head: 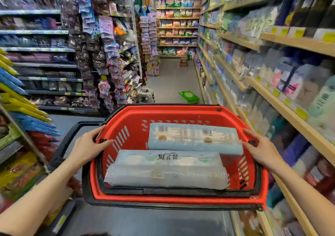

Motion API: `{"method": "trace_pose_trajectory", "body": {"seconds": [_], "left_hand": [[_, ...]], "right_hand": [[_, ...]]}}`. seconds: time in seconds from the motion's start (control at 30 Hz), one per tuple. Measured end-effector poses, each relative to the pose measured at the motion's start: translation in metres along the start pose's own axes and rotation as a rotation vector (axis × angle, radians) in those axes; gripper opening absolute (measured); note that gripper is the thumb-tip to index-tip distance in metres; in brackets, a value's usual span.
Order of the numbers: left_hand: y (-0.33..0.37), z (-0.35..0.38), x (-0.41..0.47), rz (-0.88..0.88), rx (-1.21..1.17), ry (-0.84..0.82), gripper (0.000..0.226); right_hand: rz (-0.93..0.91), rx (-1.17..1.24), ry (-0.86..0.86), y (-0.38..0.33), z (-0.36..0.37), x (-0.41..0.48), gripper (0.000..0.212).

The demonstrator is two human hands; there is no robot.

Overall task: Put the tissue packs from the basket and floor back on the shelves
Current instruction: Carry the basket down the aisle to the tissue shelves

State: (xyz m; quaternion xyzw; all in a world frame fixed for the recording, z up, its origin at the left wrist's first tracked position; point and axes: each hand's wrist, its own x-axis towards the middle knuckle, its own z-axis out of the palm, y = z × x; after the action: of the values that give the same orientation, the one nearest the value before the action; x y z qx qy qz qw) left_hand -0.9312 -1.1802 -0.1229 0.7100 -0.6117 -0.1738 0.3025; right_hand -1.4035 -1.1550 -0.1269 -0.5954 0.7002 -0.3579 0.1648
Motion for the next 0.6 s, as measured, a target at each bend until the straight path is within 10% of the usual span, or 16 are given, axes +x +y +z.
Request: {"method": "trace_pose_trajectory", "body": {"seconds": [0.6], "left_hand": [[-0.031, 0.003, 0.391, -0.100, 0.039, 0.054, 0.070]], "right_hand": [[-0.095, 0.041, -0.062, -0.086, 0.177, 0.388, 0.047]]}}
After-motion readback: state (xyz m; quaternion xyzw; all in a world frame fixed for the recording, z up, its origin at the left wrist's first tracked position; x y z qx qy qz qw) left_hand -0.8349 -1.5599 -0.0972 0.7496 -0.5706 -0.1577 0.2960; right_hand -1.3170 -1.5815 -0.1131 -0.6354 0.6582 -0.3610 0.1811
